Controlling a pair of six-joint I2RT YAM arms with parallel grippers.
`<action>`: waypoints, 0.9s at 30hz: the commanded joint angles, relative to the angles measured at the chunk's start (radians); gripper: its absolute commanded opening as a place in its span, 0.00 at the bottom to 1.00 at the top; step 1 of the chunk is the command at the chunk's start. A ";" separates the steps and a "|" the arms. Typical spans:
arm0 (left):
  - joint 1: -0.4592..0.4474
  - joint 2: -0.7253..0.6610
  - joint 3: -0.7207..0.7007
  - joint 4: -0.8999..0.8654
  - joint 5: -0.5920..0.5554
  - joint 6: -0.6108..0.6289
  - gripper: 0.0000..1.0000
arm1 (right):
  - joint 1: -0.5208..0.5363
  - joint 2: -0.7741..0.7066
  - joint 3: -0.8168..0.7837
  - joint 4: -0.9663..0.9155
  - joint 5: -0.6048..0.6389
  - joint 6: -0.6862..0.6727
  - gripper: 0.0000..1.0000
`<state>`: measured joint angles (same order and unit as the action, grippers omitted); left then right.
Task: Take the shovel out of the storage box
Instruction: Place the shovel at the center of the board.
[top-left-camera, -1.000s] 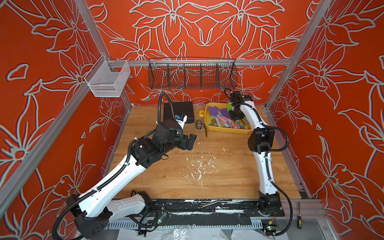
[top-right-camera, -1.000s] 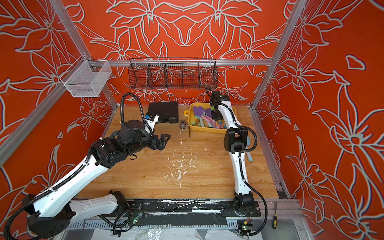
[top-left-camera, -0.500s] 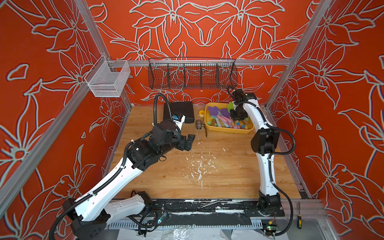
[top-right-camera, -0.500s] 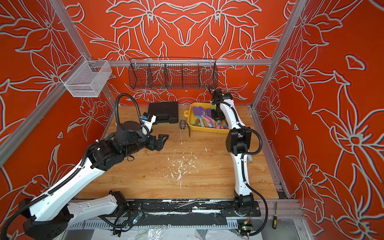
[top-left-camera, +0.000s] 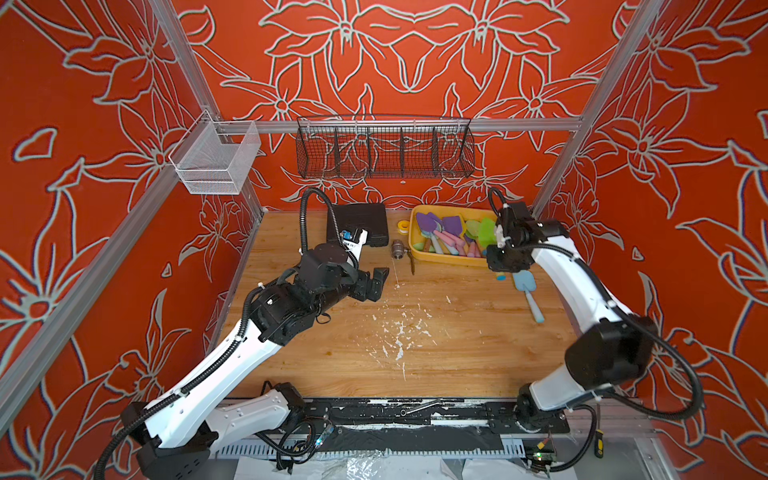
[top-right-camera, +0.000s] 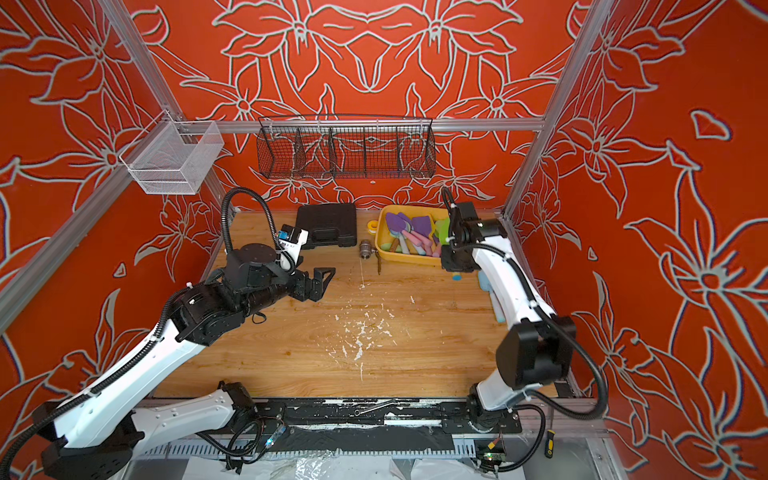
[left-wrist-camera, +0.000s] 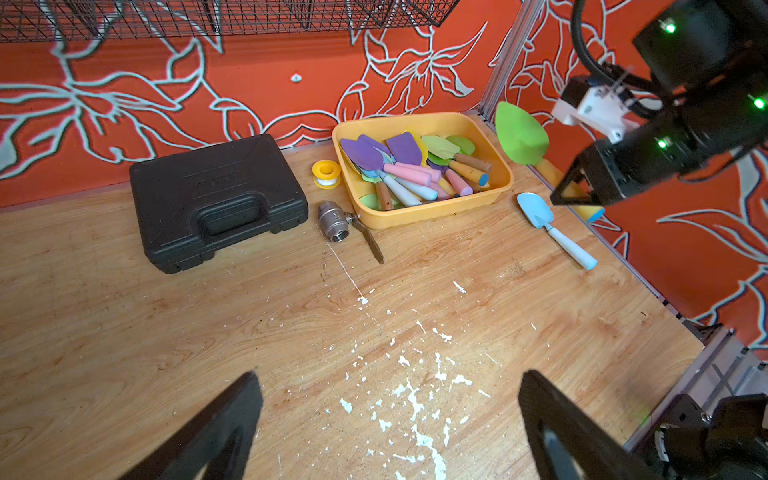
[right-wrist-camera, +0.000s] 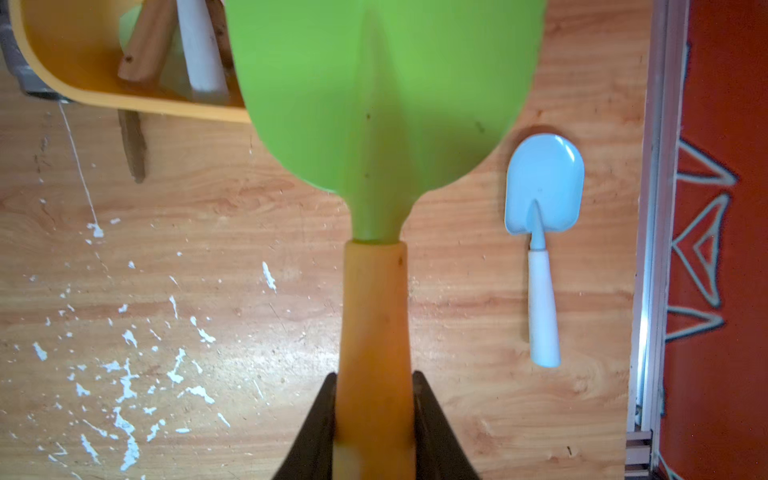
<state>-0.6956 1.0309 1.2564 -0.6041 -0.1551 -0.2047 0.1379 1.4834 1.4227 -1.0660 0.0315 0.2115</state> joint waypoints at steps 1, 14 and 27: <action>-0.005 -0.014 -0.020 0.035 0.012 0.013 0.97 | -0.013 -0.127 -0.161 0.078 -0.012 -0.017 0.00; -0.005 0.021 -0.029 0.085 0.061 0.030 0.97 | -0.057 -0.185 -0.497 0.257 -0.033 -0.016 0.00; -0.005 -0.007 -0.065 0.087 0.051 -0.020 0.97 | -0.092 0.069 -0.461 0.261 0.057 0.004 0.00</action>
<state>-0.6956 1.0481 1.2064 -0.5304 -0.1074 -0.2066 0.0563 1.5402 0.9436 -0.8150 0.0463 0.1997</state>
